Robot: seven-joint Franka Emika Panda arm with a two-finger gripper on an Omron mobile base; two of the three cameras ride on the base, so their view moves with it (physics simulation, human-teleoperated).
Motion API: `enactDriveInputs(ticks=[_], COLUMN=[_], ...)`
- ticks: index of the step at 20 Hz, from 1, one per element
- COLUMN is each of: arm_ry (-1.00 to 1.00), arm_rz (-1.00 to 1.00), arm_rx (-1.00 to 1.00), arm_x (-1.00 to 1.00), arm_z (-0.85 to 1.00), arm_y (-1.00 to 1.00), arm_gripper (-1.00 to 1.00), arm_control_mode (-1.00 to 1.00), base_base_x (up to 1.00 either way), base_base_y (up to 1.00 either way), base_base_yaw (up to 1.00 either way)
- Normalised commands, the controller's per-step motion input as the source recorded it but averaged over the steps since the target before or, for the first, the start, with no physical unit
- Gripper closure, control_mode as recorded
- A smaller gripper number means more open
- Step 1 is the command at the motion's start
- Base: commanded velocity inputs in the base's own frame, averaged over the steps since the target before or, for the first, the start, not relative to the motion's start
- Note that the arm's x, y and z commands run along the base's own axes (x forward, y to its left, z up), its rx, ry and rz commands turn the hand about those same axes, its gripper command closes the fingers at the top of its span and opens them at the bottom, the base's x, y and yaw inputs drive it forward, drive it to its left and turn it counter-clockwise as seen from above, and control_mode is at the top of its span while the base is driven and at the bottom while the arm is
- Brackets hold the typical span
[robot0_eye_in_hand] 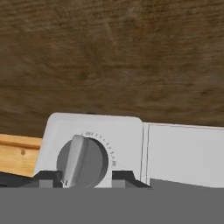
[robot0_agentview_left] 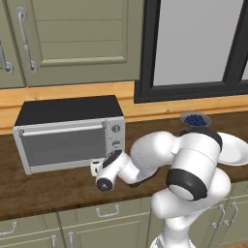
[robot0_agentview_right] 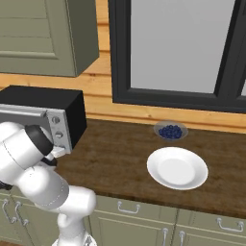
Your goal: Pick up the kebab skewer and baguette bread, and place them inside the toaster oven. Close the toaster oven door and start by setting the timer.
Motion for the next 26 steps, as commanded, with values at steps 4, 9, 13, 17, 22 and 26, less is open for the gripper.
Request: enactDriveInputs(ticks=[4, 9, 13, 17, 22, 26], arm_ry=[0.0, 0.0, 0.0, 0.0, 0.0, 0.0], arm_rz=[0.0, 0.0, 0.0, 0.0, 0.0, 0.0], arm_rx=[0.17, 0.15, 0.08, 0.04, 0.03, 0.03], arm_x=[0.0, 0.0, 0.0, 0.0, -0.16, -0.43], arm_z=[-0.2, -0.32, -0.46, -0.53, -0.63, -0.65], arm_y=[0.0, -0.02, -0.15, -0.14, -0.21, -0.41], arm_gripper=[1.0, 1.0, 1.0, 1.0, 1.0, 1.0], arm_control_mode=[-1.0, -1.0, -1.0, -1.0, -1.0, -1.0], base_base_x=[0.0, 0.0, 0.0, 0.0, 0.0, 0.0], base_base_y=[0.0, 0.0, 0.0, 0.0, 0.0, 0.0], base_base_yaw=[0.0, 0.0, 0.0, 0.0, 0.0, 0.0])
